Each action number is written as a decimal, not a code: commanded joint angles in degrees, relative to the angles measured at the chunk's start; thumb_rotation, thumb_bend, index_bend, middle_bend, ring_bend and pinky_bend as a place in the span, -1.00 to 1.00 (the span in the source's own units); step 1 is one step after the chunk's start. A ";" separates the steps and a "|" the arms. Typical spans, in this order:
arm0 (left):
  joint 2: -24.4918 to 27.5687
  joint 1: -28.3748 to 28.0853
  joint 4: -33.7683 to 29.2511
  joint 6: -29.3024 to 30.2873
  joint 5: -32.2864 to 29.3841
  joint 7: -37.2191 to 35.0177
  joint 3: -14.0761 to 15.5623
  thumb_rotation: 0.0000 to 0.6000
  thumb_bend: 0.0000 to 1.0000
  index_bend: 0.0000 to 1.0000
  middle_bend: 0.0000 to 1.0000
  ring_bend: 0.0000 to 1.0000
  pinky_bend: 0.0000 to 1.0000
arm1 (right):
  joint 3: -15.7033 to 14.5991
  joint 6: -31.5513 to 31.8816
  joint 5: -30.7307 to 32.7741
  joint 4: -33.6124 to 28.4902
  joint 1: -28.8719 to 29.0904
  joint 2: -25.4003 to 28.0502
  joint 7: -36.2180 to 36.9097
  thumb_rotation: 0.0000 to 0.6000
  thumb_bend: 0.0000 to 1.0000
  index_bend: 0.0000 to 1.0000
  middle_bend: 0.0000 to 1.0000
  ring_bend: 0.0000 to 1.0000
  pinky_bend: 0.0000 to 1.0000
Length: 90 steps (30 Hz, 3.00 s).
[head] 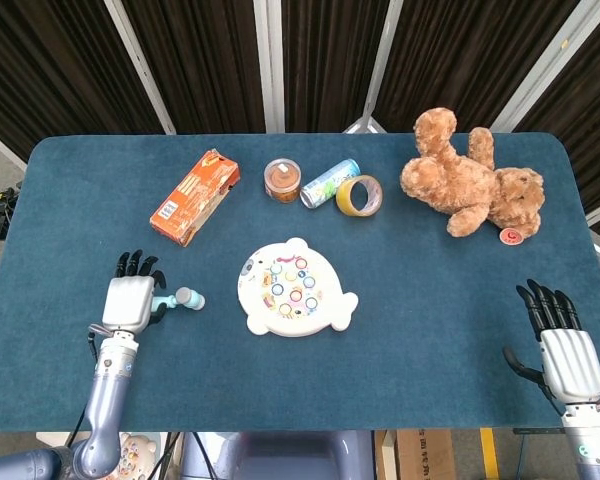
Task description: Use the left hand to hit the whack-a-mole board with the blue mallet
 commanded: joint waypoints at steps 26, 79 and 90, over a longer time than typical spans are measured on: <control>-5.19 -2.73 3.72 1.20 -3.29 -0.30 0.96 1.00 -0.28 -0.01 -0.67 -0.99 -0.89 | -0.05 -0.28 0.09 -0.23 0.12 0.09 0.08 1.00 -0.36 -1.00 -1.00 -1.00 -1.00; -5.73 -4.06 6.08 3.24 2.08 -5.09 2.65 1.00 0.27 0.27 -0.12 -0.34 -0.07 | 0.05 -0.69 0.67 -0.82 0.25 0.11 -0.08 1.00 -0.36 -1.00 -1.00 -1.00 -1.00; -2.45 -5.94 4.69 3.66 8.50 -1.92 3.72 1.00 0.29 0.31 -0.04 -0.25 0.02 | 0.11 -0.61 0.73 -0.94 0.22 0.17 -0.10 1.00 -0.36 -1.00 -1.00 -1.00 -1.00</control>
